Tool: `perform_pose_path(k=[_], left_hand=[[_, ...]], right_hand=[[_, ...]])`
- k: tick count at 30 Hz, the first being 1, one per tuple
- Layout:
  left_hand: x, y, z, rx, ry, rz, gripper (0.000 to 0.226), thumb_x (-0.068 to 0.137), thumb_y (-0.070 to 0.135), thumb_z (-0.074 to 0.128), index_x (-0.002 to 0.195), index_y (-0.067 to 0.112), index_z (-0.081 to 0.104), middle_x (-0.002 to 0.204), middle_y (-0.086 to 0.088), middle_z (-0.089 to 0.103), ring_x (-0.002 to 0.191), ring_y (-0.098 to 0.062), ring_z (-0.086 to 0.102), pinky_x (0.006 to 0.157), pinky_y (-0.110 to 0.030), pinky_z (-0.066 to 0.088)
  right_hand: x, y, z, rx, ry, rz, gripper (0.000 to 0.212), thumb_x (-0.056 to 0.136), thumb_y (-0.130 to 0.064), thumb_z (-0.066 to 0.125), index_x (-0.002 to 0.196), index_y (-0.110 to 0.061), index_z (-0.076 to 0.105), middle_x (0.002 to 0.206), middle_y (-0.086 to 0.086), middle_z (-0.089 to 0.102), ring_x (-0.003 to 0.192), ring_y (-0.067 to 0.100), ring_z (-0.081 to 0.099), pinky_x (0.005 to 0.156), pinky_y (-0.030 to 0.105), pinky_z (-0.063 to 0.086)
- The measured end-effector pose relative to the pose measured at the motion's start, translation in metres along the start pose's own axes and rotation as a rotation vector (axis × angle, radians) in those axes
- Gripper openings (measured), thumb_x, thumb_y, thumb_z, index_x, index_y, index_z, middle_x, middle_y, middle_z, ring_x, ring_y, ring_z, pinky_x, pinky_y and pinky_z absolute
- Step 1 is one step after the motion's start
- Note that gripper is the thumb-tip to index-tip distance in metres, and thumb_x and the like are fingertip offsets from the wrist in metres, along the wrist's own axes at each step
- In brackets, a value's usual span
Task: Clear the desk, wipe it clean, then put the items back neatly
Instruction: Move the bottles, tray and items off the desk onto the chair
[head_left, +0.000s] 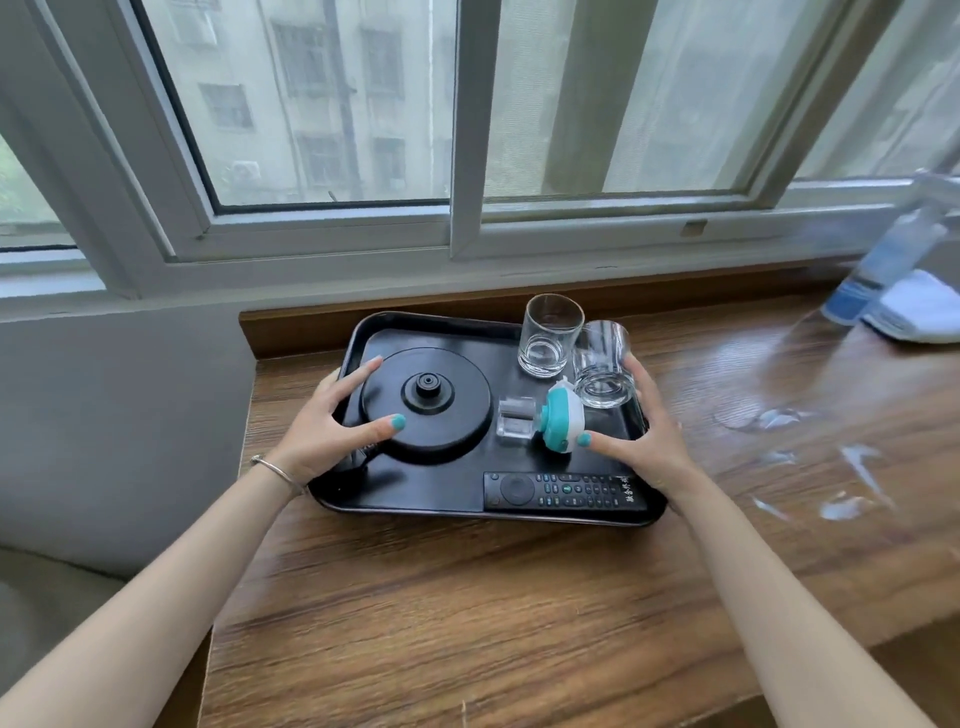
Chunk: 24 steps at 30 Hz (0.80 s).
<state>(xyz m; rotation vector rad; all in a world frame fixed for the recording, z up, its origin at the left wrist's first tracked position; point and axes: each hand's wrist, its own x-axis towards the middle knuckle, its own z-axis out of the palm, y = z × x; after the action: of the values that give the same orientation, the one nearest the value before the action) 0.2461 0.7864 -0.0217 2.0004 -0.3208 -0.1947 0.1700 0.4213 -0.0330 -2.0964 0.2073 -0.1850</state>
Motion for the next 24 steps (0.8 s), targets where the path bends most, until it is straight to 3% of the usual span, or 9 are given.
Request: perform_pose_path(k=[3, 5, 8, 12, 14, 17, 20, 22, 24], left_hand=[[0.008, 0.016, 0.019, -0.005, -0.049, 0.062, 0.081, 0.066, 0.053, 0.081, 0.135, 0.049, 0.04, 0.142, 0.017, 0.028, 0.126, 0.009, 0.02, 0.105, -0.02, 0.017], [0.014, 0.026, 0.034, -0.001, -0.07, 0.099, 0.071, 0.073, 0.033, 0.078, 0.132, 0.048, 0.042, 0.139, 0.017, 0.029, 0.124, 0.009, 0.022, 0.103, -0.019, 0.018], [0.025, 0.036, 0.061, 0.006, -0.124, 0.138, 0.069, 0.078, 0.022, 0.077, 0.134, 0.045, 0.044, 0.14, 0.017, 0.031, 0.123, 0.012, 0.022, 0.102, -0.019, 0.018], [0.036, 0.055, 0.102, -0.011, -0.214, 0.208, 0.071, 0.079, 0.012, 0.077, 0.134, 0.044, 0.044, 0.137, 0.018, 0.035, 0.105, 0.038, 0.024, 0.102, -0.019, 0.02], [0.042, 0.065, 0.122, -0.028, -0.254, 0.224, 0.072, 0.075, 0.024, 0.081, 0.132, 0.049, 0.045, 0.141, 0.017, 0.035, 0.115, 0.033, 0.023, 0.104, -0.021, 0.02], [0.051, 0.082, 0.155, -0.028, -0.315, 0.231, 0.077, 0.065, 0.042, 0.08, 0.132, 0.054, 0.044, 0.149, 0.013, 0.033, 0.132, 0.009, 0.023, 0.107, -0.021, 0.02], [0.056, 0.106, 0.194, -0.067, -0.378, 0.273, 0.075, 0.066, 0.037, 0.078, 0.132, 0.051, 0.044, 0.147, 0.013, 0.035, 0.123, 0.019, 0.029, 0.106, -0.019, 0.021], [0.058, 0.121, 0.22, -0.076, -0.415, 0.285, 0.076, 0.061, 0.044, 0.078, 0.129, 0.054, 0.045, 0.143, 0.015, 0.038, 0.115, 0.03, 0.029, 0.104, -0.015, 0.024], [0.062, 0.133, 0.247, -0.068, -0.441, 0.277, 0.076, 0.06, 0.047, 0.08, 0.127, 0.056, 0.045, 0.144, 0.015, 0.039, 0.118, 0.026, 0.031, 0.099, -0.009, 0.023]], right_hand=[[-0.016, 0.009, -0.02, 0.063, 0.056, -0.023, 0.12, 0.043, -0.073, 0.084, 0.146, -0.056, 0.025, 0.147, -0.037, 0.03, 0.144, 0.005, 0.026, 0.121, 0.055, 0.013], [-0.028, 0.012, -0.034, 0.11, 0.108, -0.023, 0.116, 0.052, -0.054, 0.089, 0.15, -0.043, 0.028, 0.152, -0.025, 0.031, 0.143, 0.001, 0.027, 0.122, 0.043, 0.018], [-0.05, 0.019, -0.058, 0.102, 0.185, 0.024, 0.11, 0.057, -0.035, 0.089, 0.15, -0.04, 0.029, 0.15, -0.024, 0.031, 0.138, -0.003, 0.027, 0.117, 0.029, 0.022], [-0.077, 0.036, -0.094, 0.112, 0.291, 0.076, 0.107, 0.062, -0.025, 0.09, 0.15, -0.038, 0.031, 0.151, -0.017, 0.034, 0.138, 0.0, 0.029, 0.116, 0.028, 0.023], [-0.09, 0.045, -0.111, 0.12, 0.332, 0.111, 0.108, 0.06, -0.028, 0.09, 0.15, -0.039, 0.031, 0.153, -0.015, 0.035, 0.14, 0.002, 0.03, 0.119, 0.032, 0.024], [-0.11, 0.058, -0.141, 0.144, 0.369, 0.15, 0.113, 0.054, -0.039, 0.094, 0.148, -0.045, 0.032, 0.152, -0.011, 0.04, 0.141, 0.008, 0.034, 0.119, 0.042, 0.027], [-0.131, 0.069, -0.174, 0.138, 0.423, 0.165, 0.112, 0.052, -0.039, 0.093, 0.147, -0.045, 0.033, 0.149, -0.014, 0.042, 0.14, 0.006, 0.036, 0.119, 0.04, 0.028], [-0.143, 0.075, -0.195, 0.14, 0.458, 0.166, 0.112, 0.052, -0.036, 0.091, 0.148, -0.041, 0.034, 0.148, -0.019, 0.04, 0.14, 0.003, 0.035, 0.119, 0.037, 0.028], [-0.154, 0.082, -0.217, 0.146, 0.488, 0.179, 0.112, 0.052, -0.034, 0.09, 0.149, -0.036, 0.034, 0.145, -0.026, 0.039, 0.139, 0.002, 0.035, 0.119, 0.034, 0.027]])
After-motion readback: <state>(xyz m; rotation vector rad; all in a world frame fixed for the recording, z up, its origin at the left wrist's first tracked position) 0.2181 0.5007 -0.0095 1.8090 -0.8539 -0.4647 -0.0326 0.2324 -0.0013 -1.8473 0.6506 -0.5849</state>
